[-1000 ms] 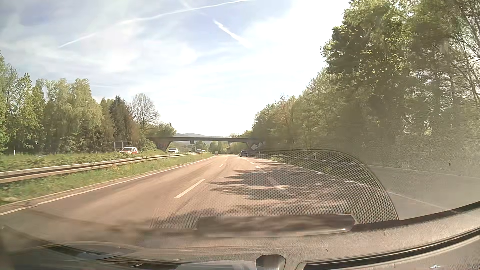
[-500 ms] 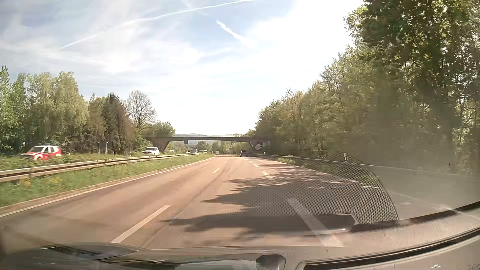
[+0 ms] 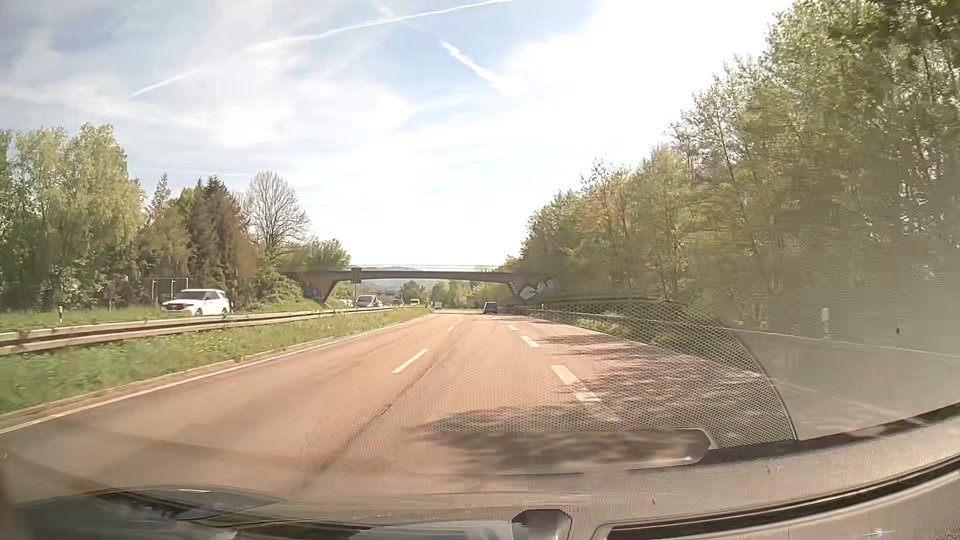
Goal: Follow the waypoints while adhering to traffic rules and regulations
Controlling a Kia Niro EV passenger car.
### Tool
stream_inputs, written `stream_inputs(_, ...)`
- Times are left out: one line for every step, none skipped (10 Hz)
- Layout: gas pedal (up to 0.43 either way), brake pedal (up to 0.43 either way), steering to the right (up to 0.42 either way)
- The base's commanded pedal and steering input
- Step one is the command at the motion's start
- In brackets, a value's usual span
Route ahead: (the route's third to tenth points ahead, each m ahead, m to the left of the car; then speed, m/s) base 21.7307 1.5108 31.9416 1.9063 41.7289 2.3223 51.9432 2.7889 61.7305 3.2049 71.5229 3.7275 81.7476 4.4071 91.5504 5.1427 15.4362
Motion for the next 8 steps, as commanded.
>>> stream_inputs(0.228, 0.0, -0.008)
stream_inputs(0.228, 0.0, -0.007)
stream_inputs(0.228, 0.0, -0.006)
stream_inputs(0.22, 0.0, -0.006)
stream_inputs(0.22, 0.0, -0.006)
stream_inputs(0.22, 0.0, -0.006)
stream_inputs(0.22, 0.0, -0.006)
stream_inputs(0.22, 0.0, -0.006)
